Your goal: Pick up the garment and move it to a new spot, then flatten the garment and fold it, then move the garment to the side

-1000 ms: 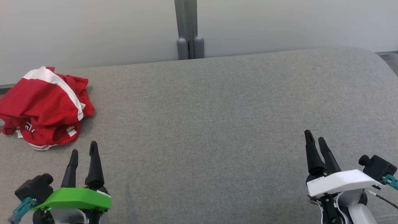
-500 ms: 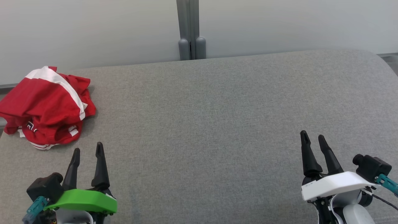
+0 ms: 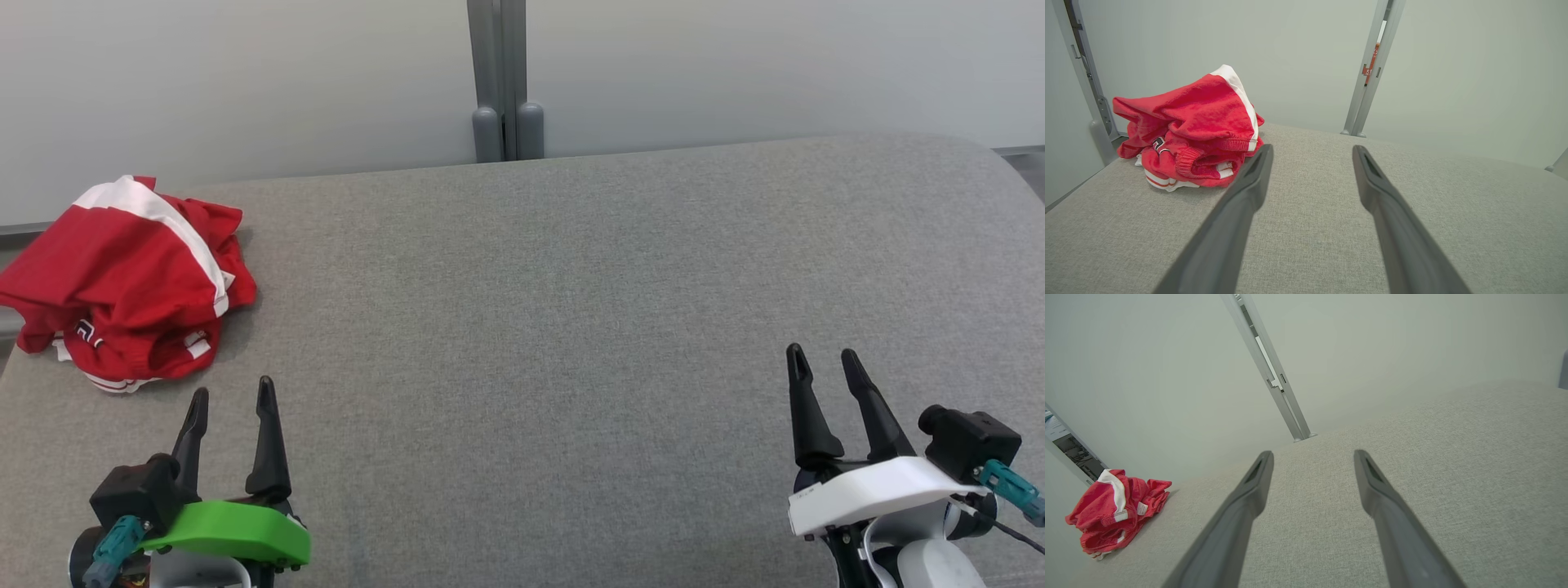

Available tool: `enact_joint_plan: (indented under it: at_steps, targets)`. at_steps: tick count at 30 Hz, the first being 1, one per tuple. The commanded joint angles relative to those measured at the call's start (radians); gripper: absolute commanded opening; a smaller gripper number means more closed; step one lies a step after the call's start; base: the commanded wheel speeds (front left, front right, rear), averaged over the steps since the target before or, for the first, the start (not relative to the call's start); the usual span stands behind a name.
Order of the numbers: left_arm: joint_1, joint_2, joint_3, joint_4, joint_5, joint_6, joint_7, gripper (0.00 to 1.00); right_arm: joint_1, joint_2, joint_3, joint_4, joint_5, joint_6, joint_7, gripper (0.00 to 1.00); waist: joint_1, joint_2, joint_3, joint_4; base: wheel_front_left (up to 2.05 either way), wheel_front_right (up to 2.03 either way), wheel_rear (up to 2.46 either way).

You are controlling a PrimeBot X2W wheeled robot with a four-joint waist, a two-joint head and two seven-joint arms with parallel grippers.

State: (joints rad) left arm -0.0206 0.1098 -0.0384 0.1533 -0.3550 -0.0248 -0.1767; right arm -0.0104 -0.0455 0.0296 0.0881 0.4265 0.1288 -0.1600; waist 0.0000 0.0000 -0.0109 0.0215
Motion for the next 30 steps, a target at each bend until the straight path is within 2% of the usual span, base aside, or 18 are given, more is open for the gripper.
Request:
enact_joint_plan:
  at_steps: [1, 11, 30]
  targets:
    - [-0.001, 0.011, 0.0, -0.01, 0.024, 0.004, -0.005, 1.0, 0.005, -0.006, -0.002, -0.017, -0.026, 0.003, -0.007, 1.0, 0.0, 0.0, -0.001, 0.001, 0.0, 0.0, 0.0]
    - [0.018, 0.01, 0.003, -0.027, 0.048, -0.01, 0.007, 1.0, 0.02, -0.006, -0.01, -0.037, -0.119, 0.003, -0.003, 1.0, 0.0, 0.0, -0.009, 0.006, 0.0, 0.0, 0.0]
    - [0.037, 0.026, -0.012, -0.046, 0.147, 0.001, 0.021, 1.0, 0.045, -0.006, -0.007, -0.056, -0.241, 0.003, 0.008, 1.0, 0.0, 0.0, -0.018, 0.012, 0.0, 0.0, 0.0]
